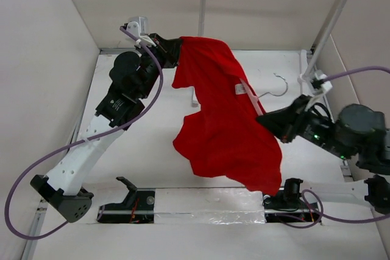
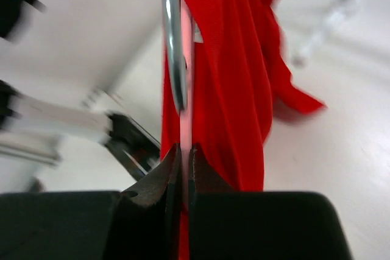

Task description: Place the t-shirt on the hanger

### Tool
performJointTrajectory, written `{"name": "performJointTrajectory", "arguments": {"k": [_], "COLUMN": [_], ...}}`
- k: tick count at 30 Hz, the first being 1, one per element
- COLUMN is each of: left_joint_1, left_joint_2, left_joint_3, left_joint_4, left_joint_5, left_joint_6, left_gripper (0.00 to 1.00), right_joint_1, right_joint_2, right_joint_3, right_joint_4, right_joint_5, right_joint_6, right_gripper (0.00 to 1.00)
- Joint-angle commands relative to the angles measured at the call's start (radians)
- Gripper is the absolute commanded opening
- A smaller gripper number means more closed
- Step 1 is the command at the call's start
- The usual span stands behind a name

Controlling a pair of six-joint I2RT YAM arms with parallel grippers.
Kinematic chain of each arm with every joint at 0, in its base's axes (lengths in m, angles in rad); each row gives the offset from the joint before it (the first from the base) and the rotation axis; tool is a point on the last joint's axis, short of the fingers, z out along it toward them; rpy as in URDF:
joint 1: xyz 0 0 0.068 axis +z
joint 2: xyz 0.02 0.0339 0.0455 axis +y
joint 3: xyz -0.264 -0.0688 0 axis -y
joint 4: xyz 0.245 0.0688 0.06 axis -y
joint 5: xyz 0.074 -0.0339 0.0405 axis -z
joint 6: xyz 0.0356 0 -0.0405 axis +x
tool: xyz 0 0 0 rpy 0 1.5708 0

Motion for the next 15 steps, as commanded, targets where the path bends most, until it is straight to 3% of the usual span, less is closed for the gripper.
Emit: {"name": "performJointTrajectory", "arguments": {"k": [1, 3, 6, 14, 15], "left_joint_1": [0.012, 0.012, 0.012, -0.033, -0.033], "left_joint_2": [-0.014, -0.009, -0.009, -0.009, -0.011], "left_joint_3": [0.055, 0.027, -0.039, -0.094, -0.103], "left_joint_4": [0.052, 0.079, 0.122, 0.142, 0.147], "left_joint_5": [-0.012, 0.025, 0.088, 0.088, 0.082], "left_joint_6": [0.016, 0.01, -0.016, -0.028, -0.03], "left_gripper": [0.0, 0.0, 0.0, 0.0, 0.04], "right_joint_1": [0.009, -0.026, -0.083, -0.169, -0.169], "right_joint_2": [-0.077, -0.048, -0.023, -0.015, -0.015], "right_joint_3": [-0.091, -0.232, -0.285, -0.255, -0.247], "right_joint_4": [0.114, 0.139, 0.183, 0.168, 0.164], "right_joint_5": [-0.004, 0.01, -0.066, -0.11, -0.089], "right_joint_6": [-0.034, -0.017, -0.036, -0.099, -0.102], "right_gripper": [0.0, 0.0, 0.0, 0.0, 0.0]}}
